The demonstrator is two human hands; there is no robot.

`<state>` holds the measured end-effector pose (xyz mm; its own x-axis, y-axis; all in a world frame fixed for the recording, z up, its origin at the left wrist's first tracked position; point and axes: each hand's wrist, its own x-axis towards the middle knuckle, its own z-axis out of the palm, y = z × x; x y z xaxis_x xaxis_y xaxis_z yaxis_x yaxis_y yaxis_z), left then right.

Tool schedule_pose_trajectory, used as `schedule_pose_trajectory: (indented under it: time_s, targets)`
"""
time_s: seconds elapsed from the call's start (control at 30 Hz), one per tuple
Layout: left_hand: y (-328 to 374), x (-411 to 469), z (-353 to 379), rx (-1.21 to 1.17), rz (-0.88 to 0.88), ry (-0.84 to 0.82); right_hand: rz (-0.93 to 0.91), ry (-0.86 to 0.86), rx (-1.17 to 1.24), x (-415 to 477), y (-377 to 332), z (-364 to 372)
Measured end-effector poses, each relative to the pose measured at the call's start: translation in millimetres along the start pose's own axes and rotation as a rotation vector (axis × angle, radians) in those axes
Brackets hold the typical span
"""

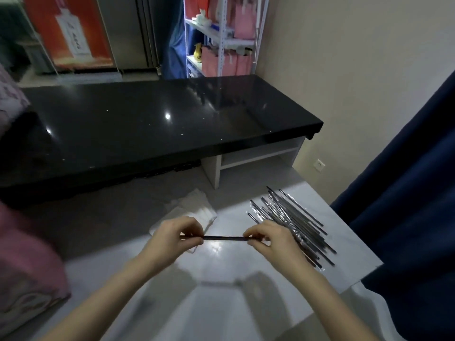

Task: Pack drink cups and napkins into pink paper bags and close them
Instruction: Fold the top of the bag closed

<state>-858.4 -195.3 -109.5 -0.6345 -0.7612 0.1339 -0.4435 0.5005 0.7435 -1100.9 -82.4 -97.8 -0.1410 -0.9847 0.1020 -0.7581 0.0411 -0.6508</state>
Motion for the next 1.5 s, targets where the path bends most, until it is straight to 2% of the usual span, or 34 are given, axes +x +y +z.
schedule_pose_trajectory:
  time_s: [0.2, 0.4, 0.57, 0.67, 0.83, 1.0, 1.17, 1.37, 1.5]
  targets:
    - [6, -71, -121, 0.002, -0.002, 0.27, -0.259, 0.036, 0.124, 22, -119, 35]
    - [-2, -177, -245, 0.113, -0.019, 0.47, -0.529, -0.04, 0.096, 38, -260, 94]
    - [-29, -258, -307, 0.184, -0.097, 0.63, -0.627, -0.158, 0.037, 40, -357, 147]
    - [-52, -295, -326, 0.244, -0.123, 0.662, -0.644, -0.211, -0.007, 38, -394, 177]
    - [-81, -313, -332, 0.288, -0.144, 0.671, -0.598, -0.326, -0.094, 43, -418, 207]
    - [-99, -318, -331, 0.278, -0.212, 0.428, -0.491, -0.326, -0.238, 57, -408, 202]
    - [-106, -336, -329, 0.345, -0.243, 0.462, -0.476, -0.405, -0.485, 70, -405, 197]
    - [-104, -336, -322, 0.349, -0.215, 0.427, -0.569, -0.463, -0.398, 69, -409, 211]
    - [-107, -330, -324, 0.395, -0.195, 0.484, -0.611, -0.444, -0.256, 74, -387, 201]
